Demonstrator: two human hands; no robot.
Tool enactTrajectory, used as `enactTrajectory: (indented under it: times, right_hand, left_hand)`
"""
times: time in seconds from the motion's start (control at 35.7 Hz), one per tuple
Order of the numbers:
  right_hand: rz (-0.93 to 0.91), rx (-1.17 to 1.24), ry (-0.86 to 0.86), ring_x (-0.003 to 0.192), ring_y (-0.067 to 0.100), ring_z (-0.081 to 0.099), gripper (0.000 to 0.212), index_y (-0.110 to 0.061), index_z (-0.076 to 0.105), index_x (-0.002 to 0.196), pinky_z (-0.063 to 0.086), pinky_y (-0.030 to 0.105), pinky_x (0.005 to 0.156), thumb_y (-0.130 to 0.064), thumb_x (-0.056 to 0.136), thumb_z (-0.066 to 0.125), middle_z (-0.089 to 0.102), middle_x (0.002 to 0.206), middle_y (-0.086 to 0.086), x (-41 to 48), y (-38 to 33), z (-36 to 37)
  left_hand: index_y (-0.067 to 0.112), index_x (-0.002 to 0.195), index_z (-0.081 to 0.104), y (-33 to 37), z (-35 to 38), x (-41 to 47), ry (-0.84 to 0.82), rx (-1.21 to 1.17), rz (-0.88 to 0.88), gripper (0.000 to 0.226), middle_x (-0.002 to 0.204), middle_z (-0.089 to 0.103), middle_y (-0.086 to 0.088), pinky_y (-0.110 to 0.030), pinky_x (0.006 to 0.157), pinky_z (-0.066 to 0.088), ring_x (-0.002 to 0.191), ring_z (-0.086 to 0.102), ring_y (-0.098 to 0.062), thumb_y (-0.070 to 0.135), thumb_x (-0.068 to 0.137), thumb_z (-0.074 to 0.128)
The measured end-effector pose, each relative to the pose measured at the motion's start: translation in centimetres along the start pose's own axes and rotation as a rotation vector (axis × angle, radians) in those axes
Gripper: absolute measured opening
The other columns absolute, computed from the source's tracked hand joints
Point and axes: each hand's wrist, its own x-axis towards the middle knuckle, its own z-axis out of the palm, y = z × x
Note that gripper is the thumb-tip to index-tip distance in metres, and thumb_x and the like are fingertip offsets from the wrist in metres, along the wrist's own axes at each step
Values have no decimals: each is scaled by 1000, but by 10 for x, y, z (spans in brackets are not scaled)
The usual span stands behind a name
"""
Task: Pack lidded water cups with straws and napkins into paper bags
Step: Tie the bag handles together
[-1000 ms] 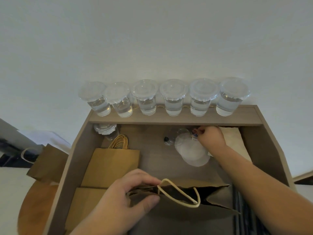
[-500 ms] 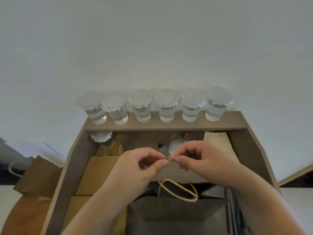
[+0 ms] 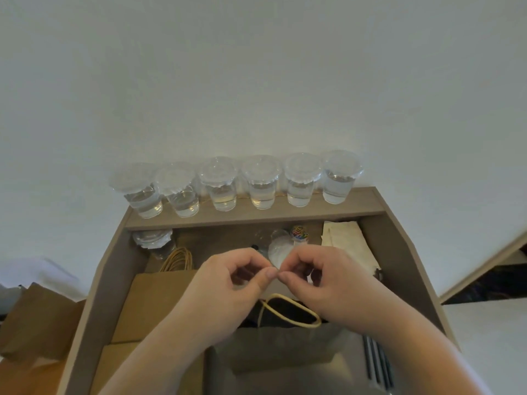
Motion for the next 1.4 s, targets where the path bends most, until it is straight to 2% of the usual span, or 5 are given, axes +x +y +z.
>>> enactTrajectory:
  times: [0.39,0.64,0.78,0.92,1.4]
  right_hand:
    - [-22,203,90,66,8,62,9,-42,74,94,56,24,62,-49,97,69,70,79,-11,-2,-3,6]
    - [33,-100,83,76,2,64,14,-37,72,81,48,13,68,-40,95,74,70,81,-20,3,5,-14]
    - [84,-265,-100,89,-9,62,17,-43,69,81,47,9,66,-49,96,72,68,84,-30,7,1,-11]
    - [91,-299,-150,88,-15,61,15,-43,71,81,45,8,65,-50,94,73,65,81,-35,2,-4,-9]
    - [53,-415,-155,88,8,69,19,-36,66,106,61,32,80,-52,101,58,73,95,-16,-16,-29,-3]
  left_hand:
    - [50,104,73,4,-7,-6,-87,-71,-73,14,98,77,16,-31,88,60,99,72,-7,45,98,62]
    - [66,147,36,2,-40,-37,-418,231,-120,76,142,43,46,-24,113,37,136,39,19,38,82,65]
    - [55,136,50,7,-6,-27,-264,582,4,78,117,43,45,-21,108,27,124,30,16,99,71,46]
    - [37,90,74,2,16,-22,-62,575,136,45,89,65,25,-31,92,42,106,53,-2,74,87,50]
    - [39,89,75,-4,17,-19,-31,488,78,32,84,65,25,-29,94,44,96,55,0,63,93,55]
